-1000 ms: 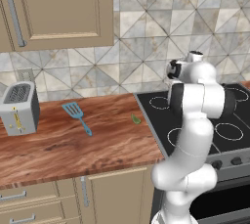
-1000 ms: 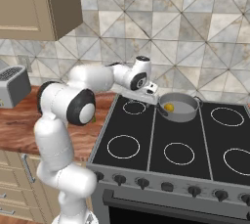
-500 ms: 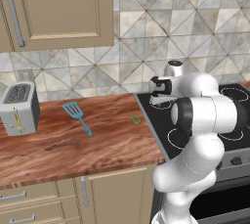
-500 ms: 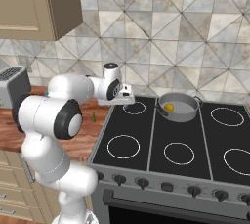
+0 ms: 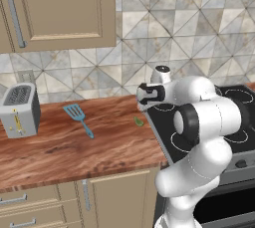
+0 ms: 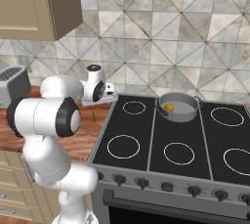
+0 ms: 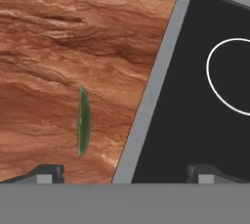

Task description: Put the lemon and lemon wedge in the pot. Retrieve the spatula and lightly stir the vegetables in the pot.

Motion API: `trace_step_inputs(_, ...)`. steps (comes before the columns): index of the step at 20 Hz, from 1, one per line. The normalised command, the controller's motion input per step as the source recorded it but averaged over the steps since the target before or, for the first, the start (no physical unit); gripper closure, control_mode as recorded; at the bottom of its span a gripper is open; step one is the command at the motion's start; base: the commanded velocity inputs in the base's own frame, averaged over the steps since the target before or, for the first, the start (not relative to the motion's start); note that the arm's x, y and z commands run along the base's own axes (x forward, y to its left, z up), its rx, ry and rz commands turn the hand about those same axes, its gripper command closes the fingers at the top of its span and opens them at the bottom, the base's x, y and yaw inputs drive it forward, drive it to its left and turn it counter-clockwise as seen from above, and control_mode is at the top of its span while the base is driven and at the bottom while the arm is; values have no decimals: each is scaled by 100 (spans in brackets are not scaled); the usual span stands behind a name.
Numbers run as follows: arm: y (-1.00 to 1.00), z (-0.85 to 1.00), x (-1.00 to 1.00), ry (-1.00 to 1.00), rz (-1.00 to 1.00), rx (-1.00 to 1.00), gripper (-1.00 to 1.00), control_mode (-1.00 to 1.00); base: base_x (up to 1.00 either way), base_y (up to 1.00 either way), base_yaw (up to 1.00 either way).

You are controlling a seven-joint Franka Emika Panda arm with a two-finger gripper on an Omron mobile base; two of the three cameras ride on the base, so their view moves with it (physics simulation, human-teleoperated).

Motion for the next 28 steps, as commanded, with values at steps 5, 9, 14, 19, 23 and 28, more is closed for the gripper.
trace_step_inputs(5,67,-27,17,0,10,0,-100,-100,0,0,0)
trace_step_inputs(9,46,-39,7,1,0,0,-100,-100,0,0,0)
trace_step_inputs(14,18,-35,1,0,0,0,-100,-100,0,0,0)
trace_step_inputs(19,-1,-22,18,0,0,-1,-100,-100,0,0,0)
trace_step_inputs(23,-2,-30,8,1,-6,-3,-100,-100,0,0,0)
trace_step_inputs(28,-4,-32,11,2,-10,-2,-100,-100,0,0,0)
